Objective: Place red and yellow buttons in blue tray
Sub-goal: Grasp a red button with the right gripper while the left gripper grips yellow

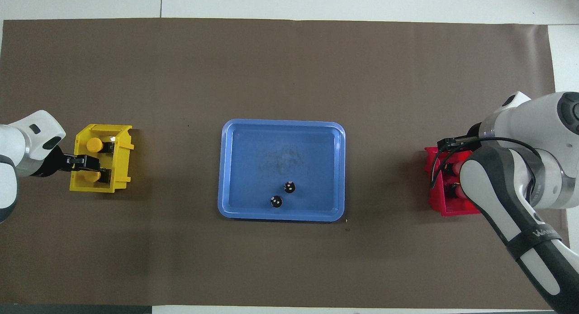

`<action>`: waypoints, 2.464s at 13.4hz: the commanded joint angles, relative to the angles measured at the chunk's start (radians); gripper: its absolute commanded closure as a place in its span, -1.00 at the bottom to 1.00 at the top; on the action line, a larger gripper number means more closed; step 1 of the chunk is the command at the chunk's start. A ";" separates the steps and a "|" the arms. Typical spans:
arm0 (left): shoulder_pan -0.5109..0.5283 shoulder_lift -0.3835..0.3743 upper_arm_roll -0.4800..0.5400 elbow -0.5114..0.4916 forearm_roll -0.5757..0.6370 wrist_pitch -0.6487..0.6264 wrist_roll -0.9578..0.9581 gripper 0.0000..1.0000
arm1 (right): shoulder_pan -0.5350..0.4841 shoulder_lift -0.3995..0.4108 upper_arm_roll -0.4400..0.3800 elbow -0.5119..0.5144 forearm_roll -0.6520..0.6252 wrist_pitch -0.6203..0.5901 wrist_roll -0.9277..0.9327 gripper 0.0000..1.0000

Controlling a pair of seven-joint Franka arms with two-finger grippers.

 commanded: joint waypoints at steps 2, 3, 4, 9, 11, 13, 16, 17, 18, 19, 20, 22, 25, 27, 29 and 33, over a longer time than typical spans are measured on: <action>0.011 -0.023 -0.004 -0.052 0.009 0.046 0.009 -0.44 | -0.031 -0.039 0.005 -0.049 0.011 0.016 -0.051 -0.30; 0.011 -0.023 -0.004 -0.061 0.009 0.056 0.009 -0.41 | -0.034 -0.039 0.005 -0.049 0.011 0.009 -0.053 -0.30; 0.011 -0.024 -0.004 -0.069 0.009 0.065 0.009 -0.39 | -0.044 -0.039 0.005 -0.049 0.011 0.006 -0.073 -0.30; 0.011 -0.018 -0.004 -0.089 0.009 0.098 0.007 -0.36 | -0.046 -0.047 0.007 -0.065 0.011 0.001 -0.077 -0.30; 0.017 -0.015 -0.004 -0.098 0.009 0.111 0.007 -0.35 | -0.045 -0.050 0.007 -0.072 0.011 0.001 -0.077 -0.28; 0.017 -0.015 -0.004 -0.098 0.009 0.113 0.007 -0.32 | -0.042 -0.053 0.007 -0.080 0.011 0.001 -0.079 -0.26; 0.017 -0.014 -0.004 -0.107 0.009 0.119 0.007 -0.27 | -0.037 -0.056 0.007 -0.085 0.011 -0.001 -0.079 -0.24; 0.017 -0.014 -0.004 -0.116 0.009 0.134 0.007 -0.25 | -0.037 -0.059 0.007 -0.091 0.011 -0.001 -0.084 -0.23; 0.017 -0.012 -0.004 -0.116 0.009 0.135 0.006 -0.20 | -0.037 -0.062 0.007 -0.100 0.011 0.002 -0.111 -0.22; 0.017 -0.012 -0.004 -0.113 0.009 0.135 0.004 -0.12 | -0.037 -0.064 0.005 -0.104 0.011 0.006 -0.129 -0.21; 0.017 -0.007 -0.004 -0.109 0.009 0.135 0.003 0.04 | -0.038 -0.067 0.006 -0.108 0.011 0.006 -0.131 -0.20; 0.017 0.003 -0.004 -0.089 0.009 0.135 0.003 0.50 | -0.037 -0.069 0.007 -0.115 0.011 0.007 -0.133 -0.19; 0.016 0.013 -0.004 -0.049 0.009 0.112 0.000 0.88 | -0.037 -0.073 0.007 -0.123 0.011 0.007 -0.136 -0.18; 0.010 -0.003 -0.004 0.020 0.009 -0.001 -0.008 0.94 | -0.042 -0.075 0.005 -0.128 0.011 0.009 -0.157 -0.17; 0.005 -0.014 -0.004 0.113 0.009 -0.146 -0.025 0.97 | -0.046 -0.078 0.005 -0.135 0.011 0.006 -0.160 -0.17; -0.018 -0.017 -0.015 0.245 0.075 -0.321 -0.075 0.97 | -0.051 -0.088 0.005 -0.158 0.011 0.015 -0.188 0.03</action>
